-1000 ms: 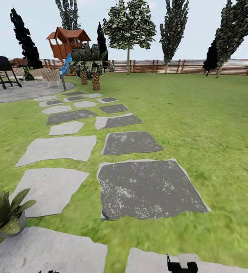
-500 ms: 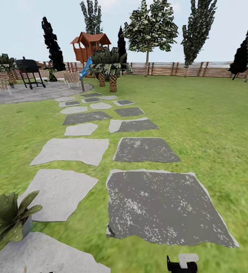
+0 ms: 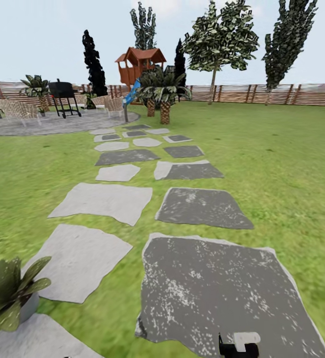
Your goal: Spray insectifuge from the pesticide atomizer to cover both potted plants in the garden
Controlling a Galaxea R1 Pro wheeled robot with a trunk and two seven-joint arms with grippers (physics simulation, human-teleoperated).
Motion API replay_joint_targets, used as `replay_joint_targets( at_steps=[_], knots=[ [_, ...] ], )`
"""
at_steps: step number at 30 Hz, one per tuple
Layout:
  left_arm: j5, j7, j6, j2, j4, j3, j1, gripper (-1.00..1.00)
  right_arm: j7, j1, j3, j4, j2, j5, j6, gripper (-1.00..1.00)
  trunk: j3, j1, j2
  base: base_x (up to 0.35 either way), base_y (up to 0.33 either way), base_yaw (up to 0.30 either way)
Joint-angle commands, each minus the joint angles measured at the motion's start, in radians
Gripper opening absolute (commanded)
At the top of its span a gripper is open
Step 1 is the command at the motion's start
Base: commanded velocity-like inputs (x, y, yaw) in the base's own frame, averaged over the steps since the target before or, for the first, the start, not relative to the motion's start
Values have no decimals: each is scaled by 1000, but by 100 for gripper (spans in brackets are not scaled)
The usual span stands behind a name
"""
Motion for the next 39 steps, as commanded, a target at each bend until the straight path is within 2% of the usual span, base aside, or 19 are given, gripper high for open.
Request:
replay_joint_targets(
  at_steps=[1,14,32,39],
  knots=[
    [5,-1,-4,0,1,2,-1,-100,-3,0,9,-1,0,-7,-1,100,0,0,0,294,-184,218],
    [5,-1,-4,2,1,3,-1,-100,-4,0,8,-1,0,-7,-1,100,3,0,0,306,-143,54],
    [3,-2,-4,2,1,2,2,-100,-5,0,9,-1,0,-7,-1,100,3,0,0,340,-39,263],
    [3,-2,-4,2,1,2,2,-100,-1,0,8,1,-4,-6,-2,100,3,0,0,340,-21,53]
  ],
)
